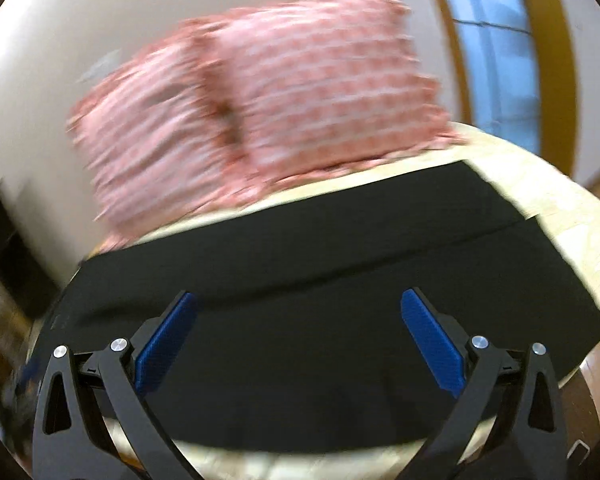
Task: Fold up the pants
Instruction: 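Move the right gripper to the trouser leg hem and grasp it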
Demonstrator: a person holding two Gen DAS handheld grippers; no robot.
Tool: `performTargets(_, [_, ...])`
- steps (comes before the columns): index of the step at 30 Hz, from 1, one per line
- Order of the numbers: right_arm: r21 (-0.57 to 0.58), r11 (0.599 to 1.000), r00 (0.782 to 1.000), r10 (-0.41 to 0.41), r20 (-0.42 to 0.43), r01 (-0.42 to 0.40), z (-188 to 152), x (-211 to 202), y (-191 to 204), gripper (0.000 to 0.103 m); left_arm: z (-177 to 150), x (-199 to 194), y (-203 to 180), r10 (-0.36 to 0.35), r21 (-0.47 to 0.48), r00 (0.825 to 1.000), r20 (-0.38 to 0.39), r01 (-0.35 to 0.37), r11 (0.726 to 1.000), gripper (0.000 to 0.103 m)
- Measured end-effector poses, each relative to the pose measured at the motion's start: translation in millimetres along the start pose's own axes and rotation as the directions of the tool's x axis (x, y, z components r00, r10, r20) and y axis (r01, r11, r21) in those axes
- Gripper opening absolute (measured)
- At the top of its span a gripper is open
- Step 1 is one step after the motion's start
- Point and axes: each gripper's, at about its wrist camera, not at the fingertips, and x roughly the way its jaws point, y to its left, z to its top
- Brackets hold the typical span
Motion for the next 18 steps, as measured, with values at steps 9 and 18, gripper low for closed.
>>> performTargets(9, [0.142, 0.910, 0.919, -0.375, -0.124, 0.391, 101.9, 129.9, -77.1, 0.081, 25.9, 29.4, 12.7, 0.038, -0.012, 0.999, 0.011, -0.038, 0.999, 0.101])
performTargets(18, [0.205, 0.762, 0.779, -0.543, -0.314, 0.614, 142.1, 245.9, -127.4, 0.067, 34.6, 62.2, 20.4, 0.066, -0.023, 0.997, -0.034, -0.066, 0.998, 0.101])
